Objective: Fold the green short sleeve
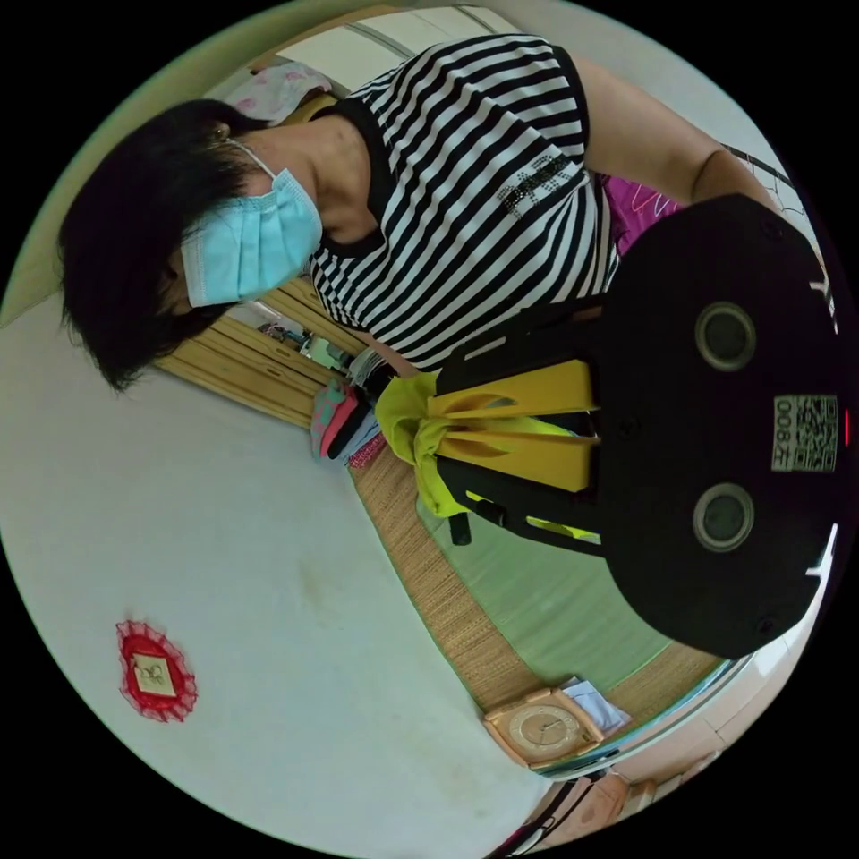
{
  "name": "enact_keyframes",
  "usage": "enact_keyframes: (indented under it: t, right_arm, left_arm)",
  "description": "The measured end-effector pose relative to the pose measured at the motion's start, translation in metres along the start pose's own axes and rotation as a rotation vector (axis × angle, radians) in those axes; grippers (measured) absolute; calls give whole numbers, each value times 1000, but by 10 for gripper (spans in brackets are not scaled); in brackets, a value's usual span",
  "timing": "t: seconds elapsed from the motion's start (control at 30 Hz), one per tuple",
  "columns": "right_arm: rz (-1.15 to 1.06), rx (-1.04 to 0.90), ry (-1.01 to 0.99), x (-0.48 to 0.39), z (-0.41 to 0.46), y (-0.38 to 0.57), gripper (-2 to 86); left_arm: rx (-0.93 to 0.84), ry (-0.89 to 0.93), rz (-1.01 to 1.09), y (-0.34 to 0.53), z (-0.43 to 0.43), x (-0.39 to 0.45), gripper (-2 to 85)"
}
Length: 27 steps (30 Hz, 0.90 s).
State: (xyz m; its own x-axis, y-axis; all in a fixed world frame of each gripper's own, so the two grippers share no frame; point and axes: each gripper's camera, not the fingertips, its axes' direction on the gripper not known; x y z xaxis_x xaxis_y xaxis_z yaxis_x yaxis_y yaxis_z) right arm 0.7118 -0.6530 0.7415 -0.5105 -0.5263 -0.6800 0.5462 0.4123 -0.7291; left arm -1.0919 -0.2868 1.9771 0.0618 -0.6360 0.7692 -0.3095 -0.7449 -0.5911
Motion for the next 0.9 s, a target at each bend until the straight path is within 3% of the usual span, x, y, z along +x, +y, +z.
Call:
enact_keyframes:
  t: [0.13,0.37,0.6,0.9]
  right_arm:
    - [-127,184,4,-41,-47,28,1]
    - [-99,231,152,-48,-50,41,1]
    - [-174,11,153,-34,60,36,1]
    - [-161,74,118,-10,115,67,1]
  left_arm:
    - [43,-16,-26,22,-14,-8,33]
    - [119,24,30,32,-24,-22,33]
    - [94,11,32,32,-23,-47,33]
    - [84,142,137,27,-1,-56,33]
